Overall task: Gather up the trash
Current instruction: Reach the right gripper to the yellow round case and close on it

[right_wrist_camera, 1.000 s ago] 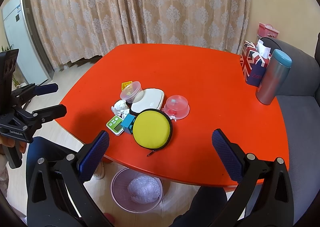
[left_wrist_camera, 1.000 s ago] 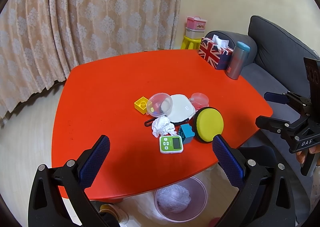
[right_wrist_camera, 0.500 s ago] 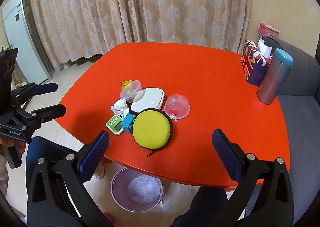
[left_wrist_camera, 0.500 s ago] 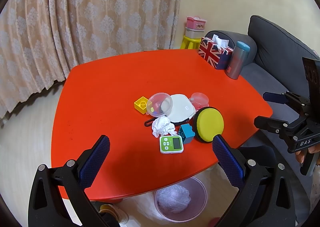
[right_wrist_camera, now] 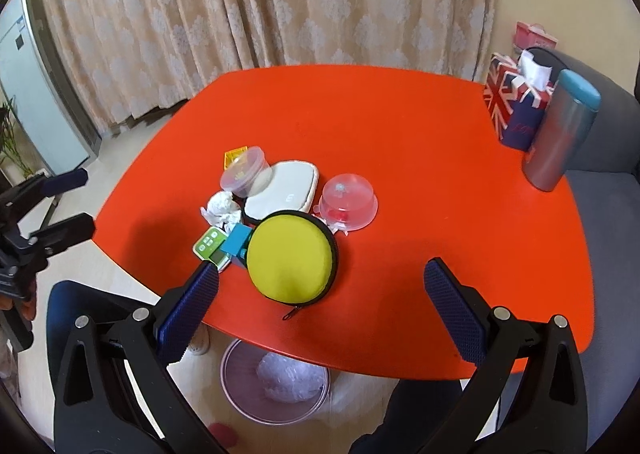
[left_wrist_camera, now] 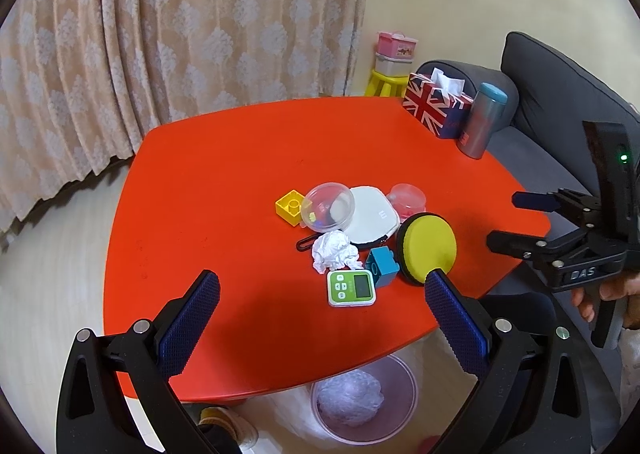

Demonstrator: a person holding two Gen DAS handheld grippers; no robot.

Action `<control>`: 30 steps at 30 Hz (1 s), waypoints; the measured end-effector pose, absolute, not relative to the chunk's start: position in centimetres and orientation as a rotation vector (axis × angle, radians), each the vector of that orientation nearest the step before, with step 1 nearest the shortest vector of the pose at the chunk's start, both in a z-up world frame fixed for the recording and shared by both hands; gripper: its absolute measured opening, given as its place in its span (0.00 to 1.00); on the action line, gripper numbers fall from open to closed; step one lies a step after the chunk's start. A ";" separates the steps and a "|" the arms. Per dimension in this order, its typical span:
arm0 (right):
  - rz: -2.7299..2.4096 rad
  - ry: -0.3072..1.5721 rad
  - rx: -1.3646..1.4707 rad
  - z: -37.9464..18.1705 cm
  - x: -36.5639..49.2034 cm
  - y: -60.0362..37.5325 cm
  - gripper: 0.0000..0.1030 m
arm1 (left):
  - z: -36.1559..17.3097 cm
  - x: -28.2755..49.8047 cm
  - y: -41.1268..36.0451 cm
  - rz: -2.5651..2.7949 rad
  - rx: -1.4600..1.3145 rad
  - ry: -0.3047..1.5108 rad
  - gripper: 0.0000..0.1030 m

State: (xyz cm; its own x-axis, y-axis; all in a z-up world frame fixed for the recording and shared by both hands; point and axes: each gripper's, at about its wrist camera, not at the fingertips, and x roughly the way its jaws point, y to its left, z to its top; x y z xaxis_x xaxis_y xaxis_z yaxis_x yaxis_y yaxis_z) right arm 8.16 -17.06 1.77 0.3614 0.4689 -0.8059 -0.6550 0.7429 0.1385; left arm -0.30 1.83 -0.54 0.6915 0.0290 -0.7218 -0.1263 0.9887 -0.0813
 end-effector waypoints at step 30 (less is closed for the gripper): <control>0.766 1.064 -0.430 -5.2 9.3 -11.0 0.84 | -3.2 0.2 2.8 0.085 -0.141 0.865 0.95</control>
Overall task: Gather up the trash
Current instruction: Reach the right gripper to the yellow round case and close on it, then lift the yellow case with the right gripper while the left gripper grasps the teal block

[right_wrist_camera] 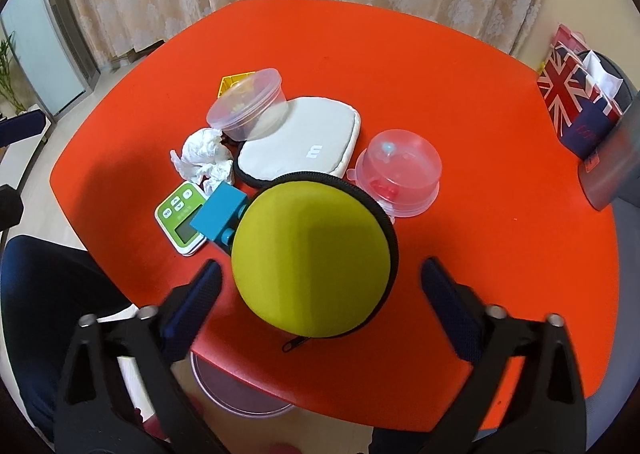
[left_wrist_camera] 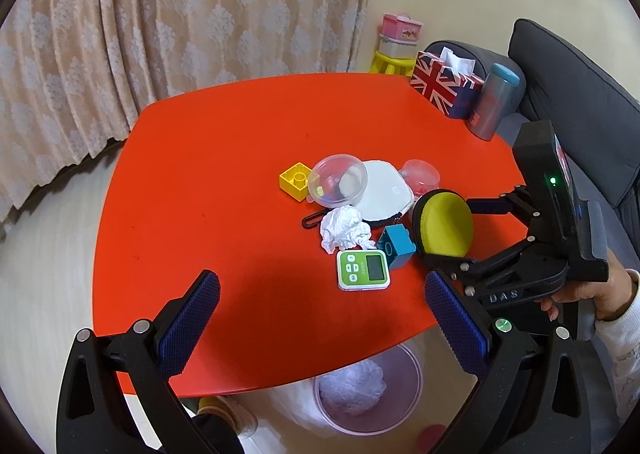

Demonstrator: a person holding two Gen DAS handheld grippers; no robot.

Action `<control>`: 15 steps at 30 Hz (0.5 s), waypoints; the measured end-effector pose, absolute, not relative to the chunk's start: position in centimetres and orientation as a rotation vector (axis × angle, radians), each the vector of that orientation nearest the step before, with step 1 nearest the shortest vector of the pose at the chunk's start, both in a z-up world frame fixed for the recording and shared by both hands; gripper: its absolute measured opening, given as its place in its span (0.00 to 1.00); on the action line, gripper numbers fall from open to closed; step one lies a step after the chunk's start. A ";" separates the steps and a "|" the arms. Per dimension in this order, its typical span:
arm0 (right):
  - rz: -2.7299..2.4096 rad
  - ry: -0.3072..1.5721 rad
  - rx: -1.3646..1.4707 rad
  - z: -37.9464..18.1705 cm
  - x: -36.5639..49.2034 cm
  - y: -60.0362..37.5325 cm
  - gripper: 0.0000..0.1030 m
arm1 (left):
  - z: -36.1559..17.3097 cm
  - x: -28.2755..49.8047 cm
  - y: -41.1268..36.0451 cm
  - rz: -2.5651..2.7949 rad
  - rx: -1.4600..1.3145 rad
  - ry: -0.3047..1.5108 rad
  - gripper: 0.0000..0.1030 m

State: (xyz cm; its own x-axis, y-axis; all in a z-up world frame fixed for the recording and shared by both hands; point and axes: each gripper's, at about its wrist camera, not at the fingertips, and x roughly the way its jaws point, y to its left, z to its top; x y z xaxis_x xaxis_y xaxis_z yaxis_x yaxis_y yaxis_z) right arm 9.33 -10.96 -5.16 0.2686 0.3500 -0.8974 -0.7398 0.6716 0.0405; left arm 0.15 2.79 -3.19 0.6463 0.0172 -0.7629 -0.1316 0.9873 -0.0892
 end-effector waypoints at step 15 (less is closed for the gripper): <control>0.763 1.049 -0.372 -4.0 9.7 -12.3 0.70 | -3.5 0.5 2.3 0.076 -0.126 0.864 0.95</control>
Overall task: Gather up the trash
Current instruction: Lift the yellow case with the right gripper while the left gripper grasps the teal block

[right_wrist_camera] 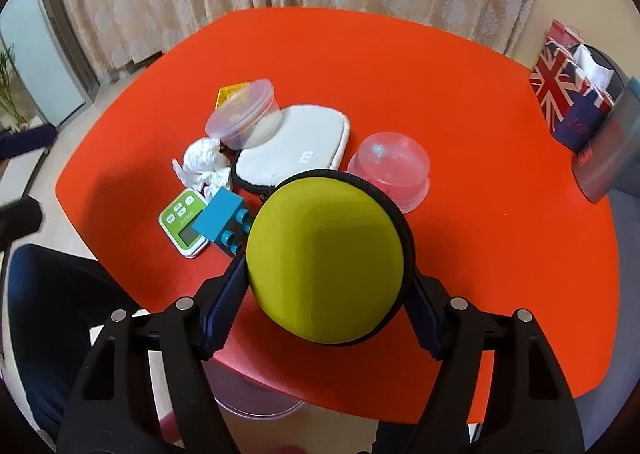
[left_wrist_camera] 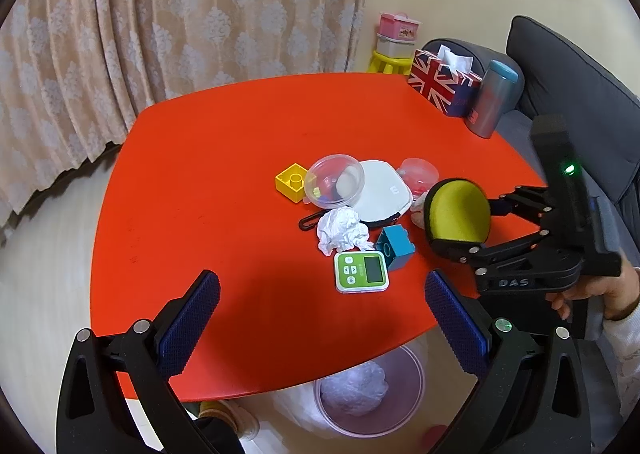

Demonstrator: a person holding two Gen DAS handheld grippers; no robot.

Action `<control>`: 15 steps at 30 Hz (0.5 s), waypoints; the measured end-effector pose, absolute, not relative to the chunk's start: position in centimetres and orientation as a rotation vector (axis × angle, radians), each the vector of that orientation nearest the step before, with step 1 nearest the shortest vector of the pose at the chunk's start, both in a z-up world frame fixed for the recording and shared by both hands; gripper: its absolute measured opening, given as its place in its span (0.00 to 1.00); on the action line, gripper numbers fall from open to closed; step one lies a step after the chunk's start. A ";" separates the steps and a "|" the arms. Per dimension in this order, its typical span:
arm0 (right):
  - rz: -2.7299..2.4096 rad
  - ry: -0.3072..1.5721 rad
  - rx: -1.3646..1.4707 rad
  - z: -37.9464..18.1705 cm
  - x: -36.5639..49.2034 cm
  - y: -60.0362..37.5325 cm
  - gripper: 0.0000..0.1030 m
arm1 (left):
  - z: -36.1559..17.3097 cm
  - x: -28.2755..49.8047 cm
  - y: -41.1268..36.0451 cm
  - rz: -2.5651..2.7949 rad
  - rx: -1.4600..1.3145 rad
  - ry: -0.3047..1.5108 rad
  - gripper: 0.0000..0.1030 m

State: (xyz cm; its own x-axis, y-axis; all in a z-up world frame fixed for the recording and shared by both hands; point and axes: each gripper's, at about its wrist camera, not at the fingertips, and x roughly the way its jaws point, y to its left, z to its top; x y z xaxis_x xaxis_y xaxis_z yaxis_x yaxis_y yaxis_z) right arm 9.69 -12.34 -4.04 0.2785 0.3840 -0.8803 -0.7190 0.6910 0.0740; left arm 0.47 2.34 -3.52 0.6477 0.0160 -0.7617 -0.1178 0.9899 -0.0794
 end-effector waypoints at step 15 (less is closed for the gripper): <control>0.693 1.029 -0.319 -1.5 10.0 -16.6 0.70 | -5.2 4.7 -1.1 0.044 -0.092 0.918 0.95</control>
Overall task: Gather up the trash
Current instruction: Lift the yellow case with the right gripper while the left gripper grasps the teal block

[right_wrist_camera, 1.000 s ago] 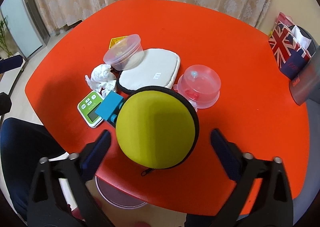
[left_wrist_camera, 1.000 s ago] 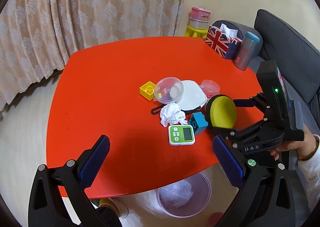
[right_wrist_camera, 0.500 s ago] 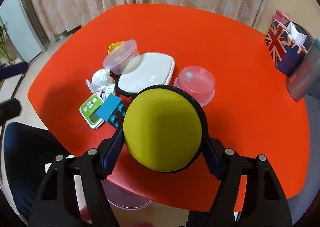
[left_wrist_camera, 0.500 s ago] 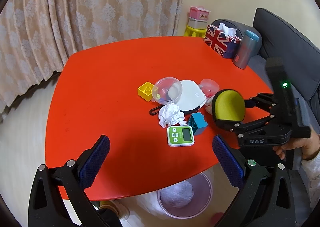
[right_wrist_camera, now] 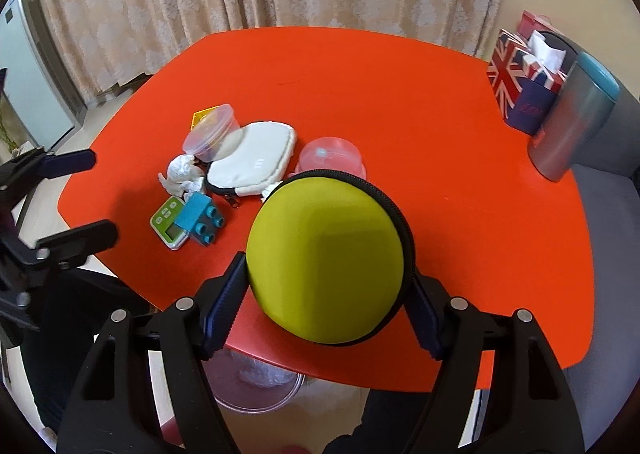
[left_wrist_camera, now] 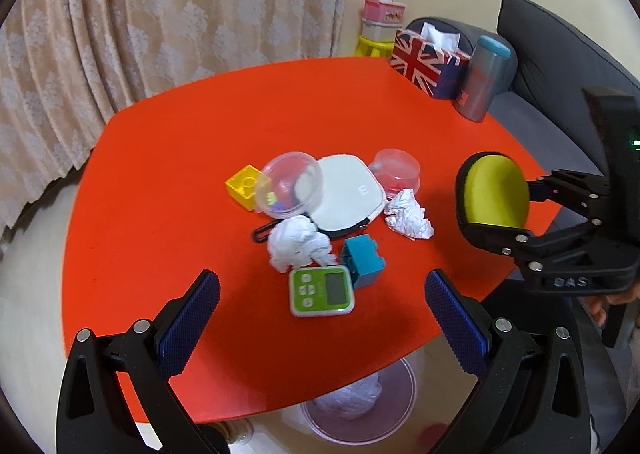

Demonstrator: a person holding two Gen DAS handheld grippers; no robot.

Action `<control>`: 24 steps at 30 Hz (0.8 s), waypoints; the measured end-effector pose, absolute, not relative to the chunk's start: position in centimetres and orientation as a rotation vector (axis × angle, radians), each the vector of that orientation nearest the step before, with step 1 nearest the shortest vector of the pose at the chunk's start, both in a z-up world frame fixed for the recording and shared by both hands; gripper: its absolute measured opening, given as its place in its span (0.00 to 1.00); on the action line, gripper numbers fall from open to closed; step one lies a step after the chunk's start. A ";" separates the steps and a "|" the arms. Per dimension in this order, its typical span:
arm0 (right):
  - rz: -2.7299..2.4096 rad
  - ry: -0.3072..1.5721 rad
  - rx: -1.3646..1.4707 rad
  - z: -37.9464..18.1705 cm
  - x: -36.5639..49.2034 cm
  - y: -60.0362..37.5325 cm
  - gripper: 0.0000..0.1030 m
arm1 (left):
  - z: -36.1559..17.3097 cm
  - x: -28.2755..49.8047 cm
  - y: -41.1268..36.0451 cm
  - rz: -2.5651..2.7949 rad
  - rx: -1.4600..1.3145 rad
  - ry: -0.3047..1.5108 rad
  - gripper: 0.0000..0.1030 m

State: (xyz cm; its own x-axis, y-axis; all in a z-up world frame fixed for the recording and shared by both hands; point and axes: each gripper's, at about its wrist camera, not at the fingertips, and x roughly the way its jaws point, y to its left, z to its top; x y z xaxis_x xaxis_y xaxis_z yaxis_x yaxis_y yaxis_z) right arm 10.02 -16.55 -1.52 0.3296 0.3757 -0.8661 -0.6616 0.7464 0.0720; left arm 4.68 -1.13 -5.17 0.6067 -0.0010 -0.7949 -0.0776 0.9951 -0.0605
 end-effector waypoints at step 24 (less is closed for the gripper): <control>0.677 1.023 -0.265 -1.6 10.3 -19.3 0.70 | -9.5 8.2 -2.7 -0.028 -0.140 1.015 0.23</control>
